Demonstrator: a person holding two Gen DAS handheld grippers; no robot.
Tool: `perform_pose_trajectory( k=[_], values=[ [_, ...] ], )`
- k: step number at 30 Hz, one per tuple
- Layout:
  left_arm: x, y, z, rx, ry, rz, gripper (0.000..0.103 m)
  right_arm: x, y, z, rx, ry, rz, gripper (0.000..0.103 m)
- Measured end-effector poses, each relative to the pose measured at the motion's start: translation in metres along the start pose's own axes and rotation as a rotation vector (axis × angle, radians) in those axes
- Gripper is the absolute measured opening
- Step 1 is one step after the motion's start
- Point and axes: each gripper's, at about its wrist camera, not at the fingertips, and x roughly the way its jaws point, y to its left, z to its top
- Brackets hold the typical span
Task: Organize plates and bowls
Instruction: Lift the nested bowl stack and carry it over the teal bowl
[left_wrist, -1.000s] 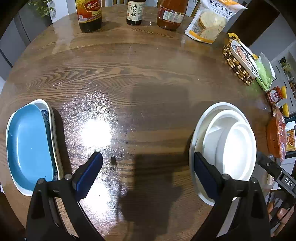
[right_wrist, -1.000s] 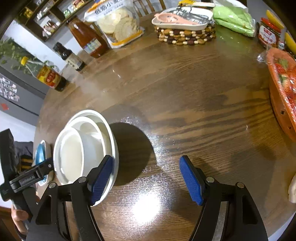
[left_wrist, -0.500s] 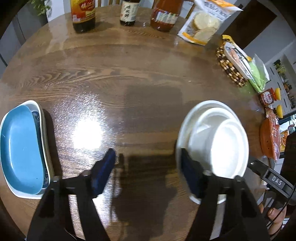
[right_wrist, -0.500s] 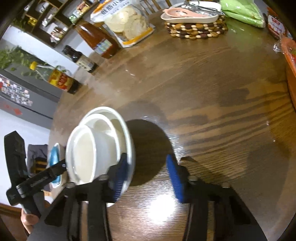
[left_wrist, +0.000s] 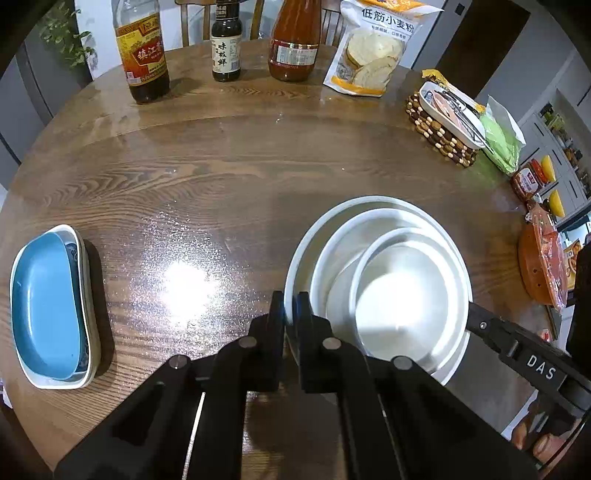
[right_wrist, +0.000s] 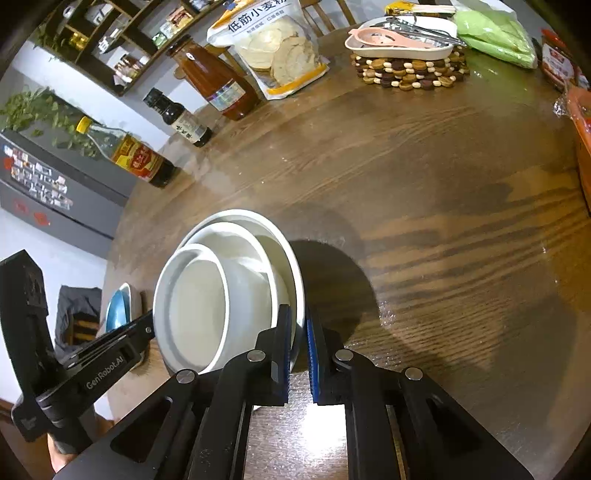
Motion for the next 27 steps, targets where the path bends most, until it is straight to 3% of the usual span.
perform_pose_trajectory(
  k=[5, 19, 27],
  values=[
    [-0.005, -0.007, -0.002, 0.036, -0.047, 0.058, 0.002, 0.0, 0.003, -0.004, -0.005, 0.006, 0.007, 0.012],
    [-0.025, -0.004, -0.007, 0.041, -0.097, 0.06, 0.003, -0.016, 0.021, -0.007, -0.039, -0.031, 0.008, 0.013],
    [-0.045, 0.01, -0.012, 0.024, -0.145, 0.072, 0.003, -0.015, 0.054, -0.007, -0.103, -0.032, 0.03, 0.013]
  ],
)
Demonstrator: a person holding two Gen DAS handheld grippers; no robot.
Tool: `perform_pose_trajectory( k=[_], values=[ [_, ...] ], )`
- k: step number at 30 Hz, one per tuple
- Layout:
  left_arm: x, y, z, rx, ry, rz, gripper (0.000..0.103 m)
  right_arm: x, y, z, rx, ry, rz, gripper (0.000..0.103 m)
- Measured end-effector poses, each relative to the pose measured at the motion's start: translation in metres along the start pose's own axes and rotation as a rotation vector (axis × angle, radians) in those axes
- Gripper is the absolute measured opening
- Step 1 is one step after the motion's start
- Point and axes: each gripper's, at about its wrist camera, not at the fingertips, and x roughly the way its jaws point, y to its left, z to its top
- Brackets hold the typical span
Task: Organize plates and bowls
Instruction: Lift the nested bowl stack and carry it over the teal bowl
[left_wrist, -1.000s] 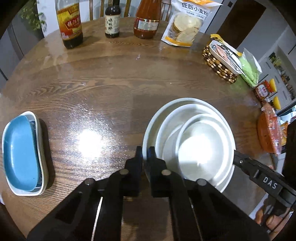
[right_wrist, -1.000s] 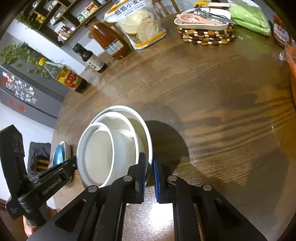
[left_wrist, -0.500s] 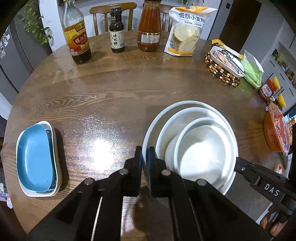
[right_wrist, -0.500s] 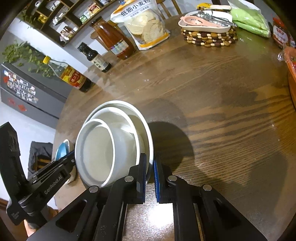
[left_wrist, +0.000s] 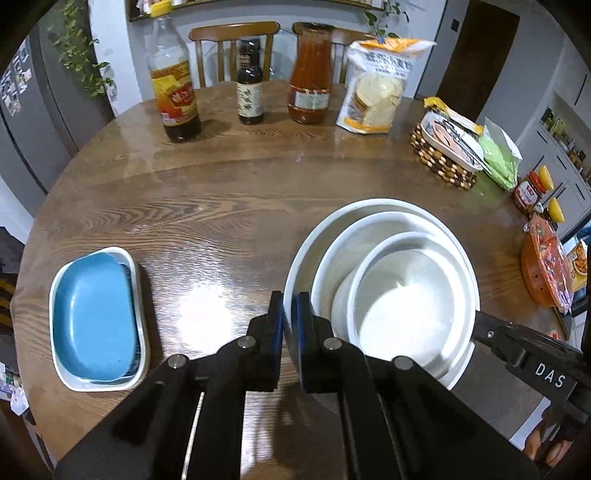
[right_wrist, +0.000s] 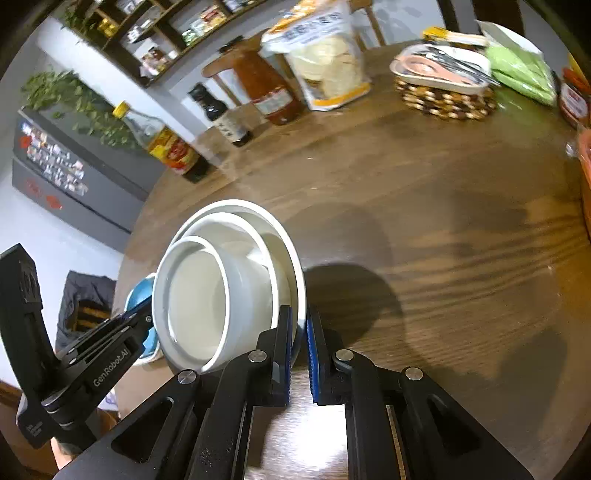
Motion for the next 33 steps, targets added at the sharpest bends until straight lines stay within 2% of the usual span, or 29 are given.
perform_pose_trajectory(
  k=[9, 16, 22, 27, 33],
  values=[
    [-0.025, 0.061, -0.003, -0.098, -0.045, 0.071, 0.003, 0.035, 0.074, 0.009, -0.127, 0.053, 0.068, 0.013],
    [-0.04, 0.134, -0.003, -0.212, -0.052, 0.139, 0.003, 0.082, 0.147, 0.015, -0.238, 0.13, 0.12, 0.012],
    [-0.044, 0.196, -0.005, -0.305, -0.029, 0.186, 0.003, 0.12, 0.194, 0.008, -0.311, 0.187, 0.12, 0.012],
    [-0.033, 0.227, -0.01, -0.341, 0.011, 0.217, 0.003, 0.146, 0.201, 0.003, -0.298, 0.241, 0.101, 0.012],
    [-0.014, 0.246, -0.01, -0.361, 0.059, 0.189, 0.003, 0.154, 0.199, 0.009, -0.267, 0.258, 0.071, 0.012]
  ],
)
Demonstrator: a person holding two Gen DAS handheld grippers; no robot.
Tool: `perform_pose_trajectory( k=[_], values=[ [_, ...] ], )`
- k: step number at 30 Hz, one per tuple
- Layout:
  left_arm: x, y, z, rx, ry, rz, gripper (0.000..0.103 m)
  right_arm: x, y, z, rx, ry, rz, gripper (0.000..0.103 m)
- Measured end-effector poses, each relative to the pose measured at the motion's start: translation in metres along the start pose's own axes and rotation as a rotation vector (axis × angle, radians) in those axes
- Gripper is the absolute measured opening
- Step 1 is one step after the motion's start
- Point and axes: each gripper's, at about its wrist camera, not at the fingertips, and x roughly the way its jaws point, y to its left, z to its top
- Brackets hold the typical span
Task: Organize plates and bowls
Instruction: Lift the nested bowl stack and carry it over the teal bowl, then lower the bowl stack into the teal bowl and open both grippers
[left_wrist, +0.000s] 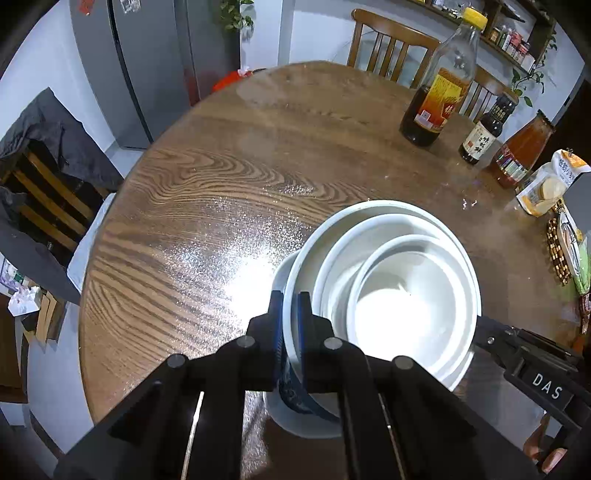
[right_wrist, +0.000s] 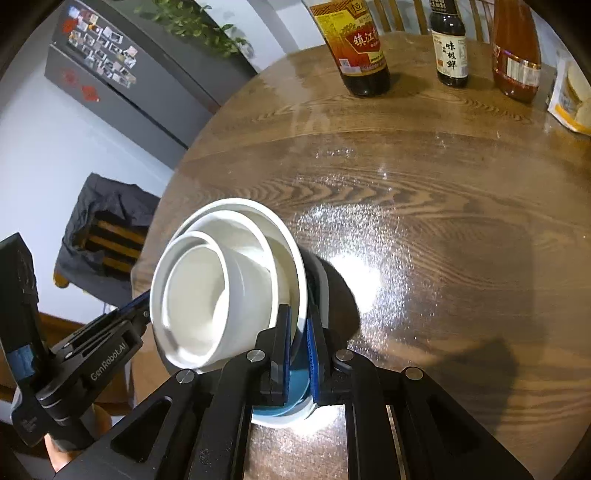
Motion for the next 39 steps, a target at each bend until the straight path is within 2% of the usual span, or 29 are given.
perform_pose_trajectory(
  k=[5, 11, 15, 19, 24, 27, 31, 34, 37, 38, 39],
  values=[
    [0.002, 0.0, 0.006, 0.007, 0.012, -0.013, 0.003, -0.001, 0.001, 0.001, 0.012, -0.016, -0.022, 0.013],
    [0.003, 0.003, 0.005, 0.006, 0.016, -0.015, 0.009, -0.003, 0.011, 0.002, -0.024, -0.028, -0.078, 0.013],
    [0.002, 0.005, 0.003, 0.001, 0.009, 0.0, 0.017, -0.003, 0.017, 0.001, -0.047, -0.043, -0.113, 0.013],
    [0.002, 0.008, 0.001, -0.003, -0.009, 0.028, 0.035, -0.005, 0.02, 0.0, -0.062, -0.064, -0.141, 0.013],
    [0.003, 0.013, -0.001, -0.011, -0.015, 0.037, 0.051, -0.007, 0.022, 0.0, -0.075, -0.088, -0.171, 0.013],
    [0.003, 0.014, -0.003, -0.007, -0.018, 0.033, 0.053, -0.009, 0.023, 0.0, -0.078, -0.102, -0.183, 0.013],
    [0.002, 0.013, -0.004, 0.005, -0.031, 0.039, 0.055, -0.025, 0.028, 0.001, -0.1, -0.162, -0.194, 0.013],
    [-0.007, 0.014, -0.003, 0.015, -0.073, 0.055, 0.062, -0.034, 0.034, -0.002, -0.128, -0.169, -0.185, 0.023],
    [-0.02, 0.012, -0.004, 0.026, -0.112, 0.052, 0.064, -0.044, 0.043, -0.014, -0.186, -0.187, -0.187, 0.039],
    [-0.025, 0.011, -0.005, 0.034, -0.127, 0.056, 0.067, -0.049, 0.047, -0.019, -0.207, -0.194, -0.186, 0.046],
    [-0.031, 0.009, -0.007, 0.044, -0.142, 0.06, 0.074, -0.053, 0.05, -0.024, -0.225, -0.203, -0.19, 0.054]
  ],
)
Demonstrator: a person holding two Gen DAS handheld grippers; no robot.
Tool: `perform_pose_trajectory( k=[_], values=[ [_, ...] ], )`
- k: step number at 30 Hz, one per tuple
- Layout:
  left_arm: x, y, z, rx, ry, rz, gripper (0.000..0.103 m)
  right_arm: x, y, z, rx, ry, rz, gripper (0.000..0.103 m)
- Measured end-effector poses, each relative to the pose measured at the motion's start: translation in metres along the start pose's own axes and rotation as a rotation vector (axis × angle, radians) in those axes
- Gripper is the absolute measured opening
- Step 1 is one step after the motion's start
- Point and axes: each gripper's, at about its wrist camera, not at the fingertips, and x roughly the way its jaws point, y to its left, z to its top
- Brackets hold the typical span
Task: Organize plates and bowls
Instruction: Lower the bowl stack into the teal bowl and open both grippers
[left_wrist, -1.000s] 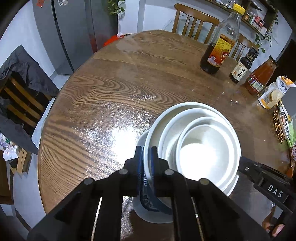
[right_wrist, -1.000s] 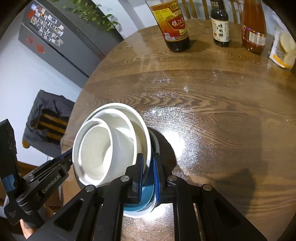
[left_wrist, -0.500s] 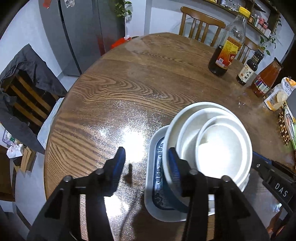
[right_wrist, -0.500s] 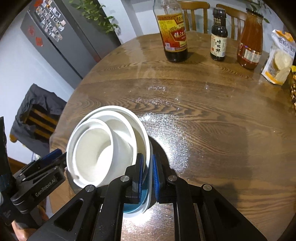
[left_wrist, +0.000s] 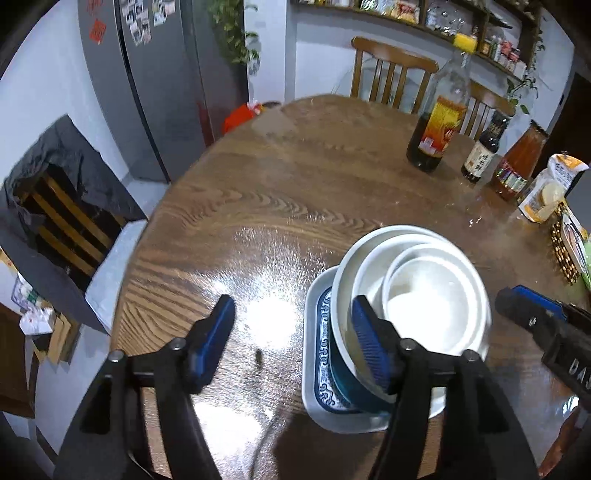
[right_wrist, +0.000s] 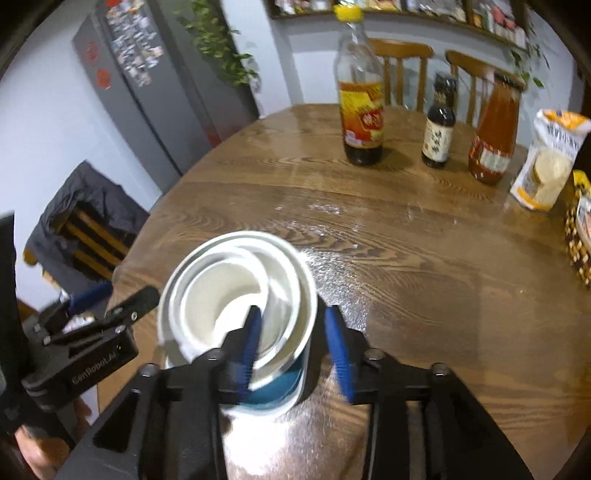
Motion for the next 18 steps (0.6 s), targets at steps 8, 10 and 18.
perform_pose_trajectory(
  k=[8, 10, 18],
  values=[
    [-0.047, -0.008, -0.02, 0.069, -0.084, 0.027, 0.099, -0.046, 0.023, -0.036, -0.162, -0.049, -0.022, 0.083],
    [-0.059, -0.009, -0.026, 0.077, -0.099, 0.04, 0.102, -0.055, 0.025, -0.044, -0.19, -0.055, -0.016, 0.085],
    [-0.083, -0.021, -0.049, 0.106, -0.084, 0.039, 0.102, -0.062, 0.021, -0.06, -0.204, -0.052, 0.009, 0.087]
  ],
)
